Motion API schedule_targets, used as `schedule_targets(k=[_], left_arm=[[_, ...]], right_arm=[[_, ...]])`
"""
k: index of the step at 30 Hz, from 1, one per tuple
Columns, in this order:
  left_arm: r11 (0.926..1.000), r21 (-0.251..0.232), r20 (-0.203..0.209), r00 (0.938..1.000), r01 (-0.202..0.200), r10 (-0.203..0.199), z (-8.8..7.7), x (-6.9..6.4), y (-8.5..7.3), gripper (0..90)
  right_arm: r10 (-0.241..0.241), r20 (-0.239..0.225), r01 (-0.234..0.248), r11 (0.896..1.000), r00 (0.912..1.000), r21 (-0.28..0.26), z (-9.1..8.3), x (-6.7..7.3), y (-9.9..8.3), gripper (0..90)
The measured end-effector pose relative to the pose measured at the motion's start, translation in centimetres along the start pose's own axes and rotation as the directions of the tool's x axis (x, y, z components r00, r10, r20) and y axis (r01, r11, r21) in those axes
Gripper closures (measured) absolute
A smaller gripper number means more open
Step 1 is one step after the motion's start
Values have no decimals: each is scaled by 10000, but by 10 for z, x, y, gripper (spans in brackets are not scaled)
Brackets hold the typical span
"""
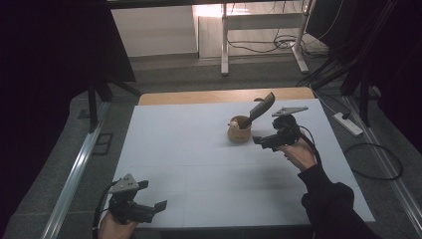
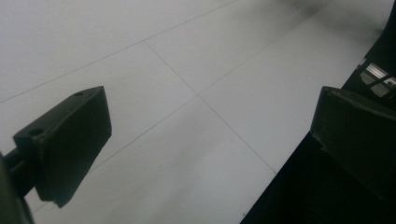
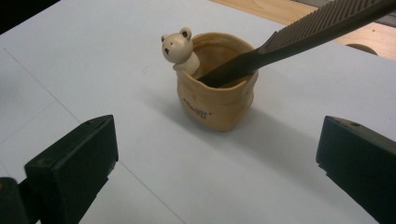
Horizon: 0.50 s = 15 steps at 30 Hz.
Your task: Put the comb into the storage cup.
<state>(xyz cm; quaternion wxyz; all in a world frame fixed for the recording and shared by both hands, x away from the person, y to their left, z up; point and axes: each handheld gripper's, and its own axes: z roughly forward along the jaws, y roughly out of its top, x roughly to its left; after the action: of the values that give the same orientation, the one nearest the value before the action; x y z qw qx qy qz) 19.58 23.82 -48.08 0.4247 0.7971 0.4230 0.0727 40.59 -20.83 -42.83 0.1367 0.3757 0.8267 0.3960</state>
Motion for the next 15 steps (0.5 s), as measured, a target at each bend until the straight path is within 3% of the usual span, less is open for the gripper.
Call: schedule_targets(k=[15], left_arm=[[10000, -43, 37, 10000, 35, -35, 0, 1, 0, 0]], right_arm=[[-407, 159, 406, 9991, 9990, 80, -11, 9, -11, 0]])
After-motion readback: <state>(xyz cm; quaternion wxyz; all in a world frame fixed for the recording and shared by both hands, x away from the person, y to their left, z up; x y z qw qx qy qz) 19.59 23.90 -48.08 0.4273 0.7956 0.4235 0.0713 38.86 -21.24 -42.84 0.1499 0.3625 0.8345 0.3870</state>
